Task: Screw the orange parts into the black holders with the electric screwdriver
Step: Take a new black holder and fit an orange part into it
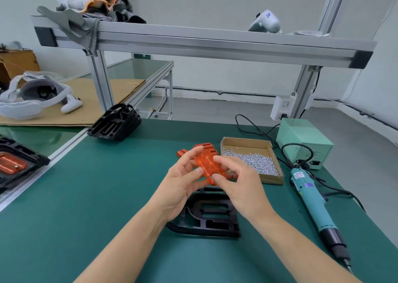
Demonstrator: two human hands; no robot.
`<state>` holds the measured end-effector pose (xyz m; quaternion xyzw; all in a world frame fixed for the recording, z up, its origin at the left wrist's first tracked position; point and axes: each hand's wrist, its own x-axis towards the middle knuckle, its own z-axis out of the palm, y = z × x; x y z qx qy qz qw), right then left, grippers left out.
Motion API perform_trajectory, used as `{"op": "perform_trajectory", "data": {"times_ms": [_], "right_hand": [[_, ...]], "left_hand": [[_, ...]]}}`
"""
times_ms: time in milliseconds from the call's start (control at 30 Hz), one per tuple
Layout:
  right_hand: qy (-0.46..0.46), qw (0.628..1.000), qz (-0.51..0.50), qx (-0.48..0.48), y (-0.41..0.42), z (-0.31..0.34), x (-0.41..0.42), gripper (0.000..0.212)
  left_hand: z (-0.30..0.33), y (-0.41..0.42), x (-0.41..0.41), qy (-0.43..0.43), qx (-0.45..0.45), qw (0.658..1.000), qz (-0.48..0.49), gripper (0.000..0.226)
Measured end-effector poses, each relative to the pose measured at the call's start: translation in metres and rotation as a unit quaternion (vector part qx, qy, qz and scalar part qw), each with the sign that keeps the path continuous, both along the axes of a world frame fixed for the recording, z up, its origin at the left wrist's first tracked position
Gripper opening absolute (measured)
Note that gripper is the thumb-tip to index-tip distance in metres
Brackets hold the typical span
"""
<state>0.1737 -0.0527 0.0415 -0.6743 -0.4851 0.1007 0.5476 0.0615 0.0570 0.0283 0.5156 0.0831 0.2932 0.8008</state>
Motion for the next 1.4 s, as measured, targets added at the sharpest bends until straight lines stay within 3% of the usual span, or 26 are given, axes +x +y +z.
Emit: {"op": "perform_trajectory", "data": {"times_ms": [133,300,533,700,833,1033,1200,1400], "right_hand": [[0.004,1.0,0.021,-0.004,-0.006,0.001,0.003,0.036],[0.115,0.992,0.043,0.007,-0.009,0.001,0.007,0.026],[0.142,0.988,0.043,-0.038,-0.012,0.003,0.012,0.018],[0.145,0.982,0.102,-0.067,-0.017,0.007,0.014,0.028],[0.154,0.976,0.126,-0.09,-0.02,0.009,0.015,0.016],[0.155,0.976,0.102,-0.118,-0.019,0.011,0.017,0.007],[0.169,0.973,0.092,-0.128,-0.016,0.013,0.018,0.008],[0.121,0.978,0.093,-0.143,-0.018,0.016,0.024,0.014]], "left_hand": [[-0.003,-0.002,-0.003,0.014,-0.021,1.0,0.004,0.043],[-0.005,-0.002,-0.006,0.033,-0.039,0.999,0.017,0.039],[-0.002,-0.002,-0.005,0.107,0.066,0.99,0.066,0.029],[0.0,0.0,-0.004,0.121,0.178,0.973,0.089,0.026],[0.0,0.001,-0.003,0.135,0.233,0.96,0.076,0.02],[0.001,-0.003,-0.004,0.113,0.178,0.977,0.04,0.013],[0.002,-0.006,-0.002,0.094,0.189,0.977,0.033,0.015],[0.004,0.004,-0.009,0.095,0.203,0.97,0.098,0.025]]}}
